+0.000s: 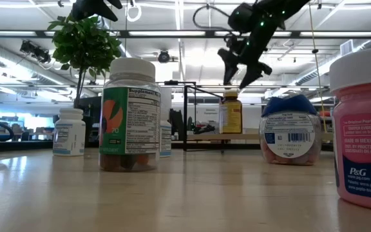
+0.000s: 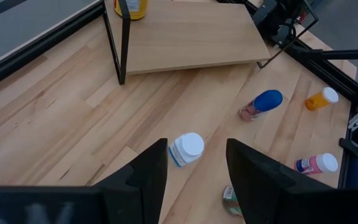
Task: Pick and place medicine bottles onto shelf by color
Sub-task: Put the blue medicine bottle on the shelf
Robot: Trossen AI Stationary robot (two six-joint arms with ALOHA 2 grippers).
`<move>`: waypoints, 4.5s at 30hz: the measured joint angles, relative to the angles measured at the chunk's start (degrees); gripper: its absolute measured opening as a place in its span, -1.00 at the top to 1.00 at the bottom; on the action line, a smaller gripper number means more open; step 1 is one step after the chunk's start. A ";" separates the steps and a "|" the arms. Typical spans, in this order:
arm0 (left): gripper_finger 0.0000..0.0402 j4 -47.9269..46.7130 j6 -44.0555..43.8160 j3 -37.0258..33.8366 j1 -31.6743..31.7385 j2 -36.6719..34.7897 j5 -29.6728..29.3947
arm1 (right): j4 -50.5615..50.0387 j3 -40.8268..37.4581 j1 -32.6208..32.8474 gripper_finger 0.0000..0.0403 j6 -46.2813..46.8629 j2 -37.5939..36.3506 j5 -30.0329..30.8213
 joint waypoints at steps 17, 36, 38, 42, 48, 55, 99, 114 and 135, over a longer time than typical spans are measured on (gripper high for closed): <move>0.16 0.02 1.55 0.00 -0.73 0.00 0.01 | -14.16 0.15 27.96 -0.63 3.38 -3.76 -13.06; 0.16 -0.14 2.14 -0.02 -2.60 0.00 0.02 | -19.52 0.26 50.89 -0.72 10.12 5.66 -8.90; 0.16 -0.30 2.14 -0.02 -2.60 0.00 0.02 | -20.16 0.26 50.92 -0.72 11.57 7.72 -8.88; 0.16 -0.96 2.12 -0.02 -2.60 0.00 0.04 | -21.99 0.26 50.81 -0.72 14.93 10.55 -8.66; 0.16 -2.76 2.10 -0.02 -2.60 0.01 0.07 | -23.31 0.24 50.87 -0.72 16.35 12.55 -7.79; 0.16 -3.52 1.97 -0.02 -2.60 0.00 0.11 | -23.23 0.20 50.83 -0.67 19.00 13.47 -9.21; 0.16 -3.48 1.55 -0.02 -2.56 0.00 0.06 | -11.91 -4.24 49.84 -0.08 22.37 13.27 -5.67; 0.16 -3.50 1.55 -0.02 -2.56 0.00 0.07 | -15.46 3.81 39.30 0.04 23.27 13.26 1.98; 0.16 -3.52 1.56 -0.02 -2.56 0.00 0.07 | -19.65 13.09 10.68 0.00 4.02 13.20 -6.93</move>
